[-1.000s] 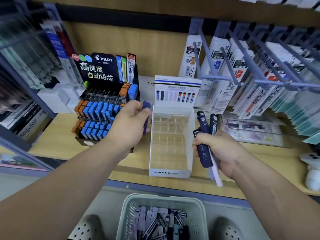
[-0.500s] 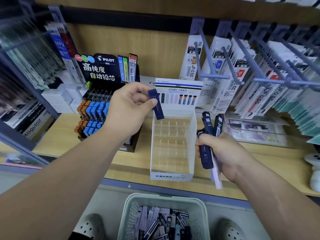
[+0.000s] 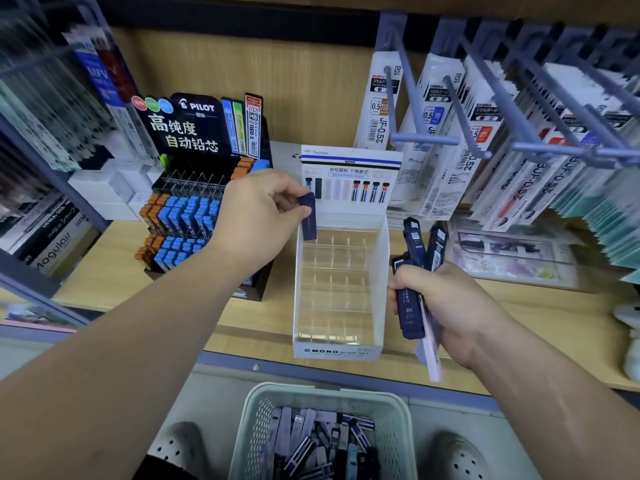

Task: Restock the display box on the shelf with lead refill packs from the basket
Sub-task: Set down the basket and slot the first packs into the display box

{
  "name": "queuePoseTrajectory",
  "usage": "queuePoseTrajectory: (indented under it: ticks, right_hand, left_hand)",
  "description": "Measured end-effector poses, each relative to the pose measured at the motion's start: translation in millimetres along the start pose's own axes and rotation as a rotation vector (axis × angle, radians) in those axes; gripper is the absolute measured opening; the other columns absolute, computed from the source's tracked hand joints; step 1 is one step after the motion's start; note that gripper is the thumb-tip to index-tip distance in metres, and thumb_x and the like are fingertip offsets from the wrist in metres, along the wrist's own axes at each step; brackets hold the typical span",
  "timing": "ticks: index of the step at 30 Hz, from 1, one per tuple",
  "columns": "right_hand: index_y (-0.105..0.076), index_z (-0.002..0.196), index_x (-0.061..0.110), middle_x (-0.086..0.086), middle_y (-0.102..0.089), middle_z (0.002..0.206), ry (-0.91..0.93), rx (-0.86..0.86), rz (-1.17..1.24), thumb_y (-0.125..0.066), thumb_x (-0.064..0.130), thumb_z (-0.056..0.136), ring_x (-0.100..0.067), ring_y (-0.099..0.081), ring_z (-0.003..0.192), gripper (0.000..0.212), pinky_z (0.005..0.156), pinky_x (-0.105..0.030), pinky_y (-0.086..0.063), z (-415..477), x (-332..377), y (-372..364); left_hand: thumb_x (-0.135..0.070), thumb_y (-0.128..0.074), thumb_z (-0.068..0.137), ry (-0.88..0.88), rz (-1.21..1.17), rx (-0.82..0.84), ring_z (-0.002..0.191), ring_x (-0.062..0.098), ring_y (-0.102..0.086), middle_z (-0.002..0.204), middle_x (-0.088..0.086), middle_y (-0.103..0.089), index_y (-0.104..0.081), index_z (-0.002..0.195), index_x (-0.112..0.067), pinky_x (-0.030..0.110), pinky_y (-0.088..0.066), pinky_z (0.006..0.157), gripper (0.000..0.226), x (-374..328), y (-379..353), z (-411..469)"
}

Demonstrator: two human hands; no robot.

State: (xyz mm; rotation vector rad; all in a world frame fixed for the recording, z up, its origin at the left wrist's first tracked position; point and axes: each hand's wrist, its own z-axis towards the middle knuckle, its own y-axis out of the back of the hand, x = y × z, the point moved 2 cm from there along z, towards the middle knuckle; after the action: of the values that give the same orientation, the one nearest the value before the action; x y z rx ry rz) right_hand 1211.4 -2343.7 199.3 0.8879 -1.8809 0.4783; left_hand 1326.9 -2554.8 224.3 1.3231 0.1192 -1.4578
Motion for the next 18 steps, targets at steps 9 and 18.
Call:
queuePoseTrajectory:
  ticks: [9,18]
  right_hand:
    - [-0.062,0.069,0.01,-0.009,-0.061,0.067,0.0,0.012,0.022,-0.063,0.003,0.079,-0.019,-0.056,0.057,0.013,0.05,-0.025,-0.045,-2.1,-1.0,-1.8]
    - [-0.061,0.073,0.009,-0.008,-0.061,0.066,-0.014,0.015,0.038,-0.063,0.003,0.08,-0.018,-0.056,0.057,0.01,0.049,-0.024,-0.045,-2.9,-1.2,-3.7]
  left_hand:
    - [-0.006,-0.082,0.077,-0.016,0.071,0.06,0.059,-0.005,-0.056,0.068,-0.007,-0.064,-0.074,0.089,-0.016,0.004,-0.043,0.061,0.018,-5.1,5.8,6.8]
    - [-0.007,-0.082,0.076,-0.128,0.25,0.109,0.062,-0.006,-0.052,0.073,-0.013,-0.059,-0.078,0.089,-0.017,0.006,-0.041,0.066,0.017,1.0,-1.1,8.1]
